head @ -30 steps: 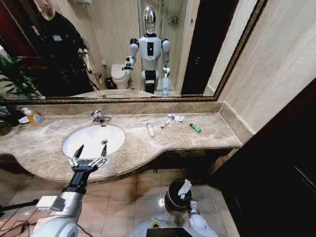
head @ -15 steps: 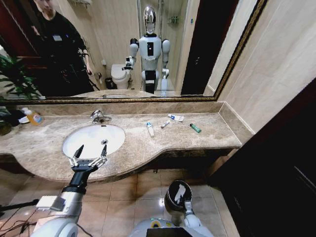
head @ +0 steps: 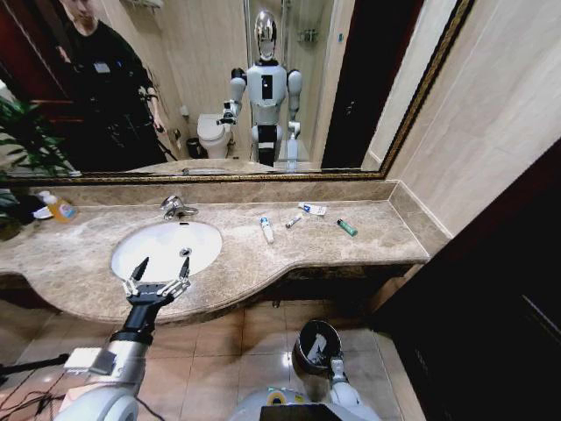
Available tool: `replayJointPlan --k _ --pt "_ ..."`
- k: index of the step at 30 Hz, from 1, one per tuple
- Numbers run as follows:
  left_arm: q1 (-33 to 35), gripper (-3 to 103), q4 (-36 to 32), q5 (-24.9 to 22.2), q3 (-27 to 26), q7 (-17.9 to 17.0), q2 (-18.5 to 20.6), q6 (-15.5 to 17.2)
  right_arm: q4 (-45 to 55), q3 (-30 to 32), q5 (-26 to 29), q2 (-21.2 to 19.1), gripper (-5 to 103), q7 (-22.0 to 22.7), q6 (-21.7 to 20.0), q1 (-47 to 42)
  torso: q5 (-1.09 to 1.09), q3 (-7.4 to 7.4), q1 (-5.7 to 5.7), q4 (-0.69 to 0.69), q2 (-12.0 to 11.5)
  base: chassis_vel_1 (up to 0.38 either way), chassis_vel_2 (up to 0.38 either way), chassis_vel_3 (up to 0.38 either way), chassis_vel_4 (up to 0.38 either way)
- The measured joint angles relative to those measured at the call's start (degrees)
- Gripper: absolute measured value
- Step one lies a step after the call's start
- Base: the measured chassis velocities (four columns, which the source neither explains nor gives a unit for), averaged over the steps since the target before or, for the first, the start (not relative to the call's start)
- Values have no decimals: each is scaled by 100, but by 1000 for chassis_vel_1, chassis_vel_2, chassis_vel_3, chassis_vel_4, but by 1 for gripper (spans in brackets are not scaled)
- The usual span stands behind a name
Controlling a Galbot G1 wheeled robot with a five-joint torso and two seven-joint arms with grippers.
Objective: Pick up the trash from the sink and place it in the trash bin.
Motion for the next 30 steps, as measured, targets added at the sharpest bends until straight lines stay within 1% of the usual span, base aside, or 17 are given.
replayJointPlan --k 2,3,5,23,27,30 --pt "0 100 0 0 0 0 0 0 66 0 0 11 94 13 0 -42 0 0 0 0 0 0 0 0 0" --pt "0 100 0 0 0 0 0 0 66 0 0 11 94 13 0 -42 0 0 0 0 0 0 0 0 0" --pt "0 100 0 0 0 0 0 0 104 -3 0 15 99 24 -2 -73 0 0 0 0 0 0 0 0 0" --pt "0 100 0 0 0 0 0 0 273 -1 11 11 100 84 -22 -199 0 0 0 0 0 0 0 0 0" --pt "0 100 0 0 0 0 0 0 454 2 67 -14 100 94 -57 -308 1 0 0 0 0 0 0 0 0" --pt "0 100 0 0 0 0 0 0 783 2 120 -56 100 92 -153 -493 1 0 0 0 0 0 0 0 0"
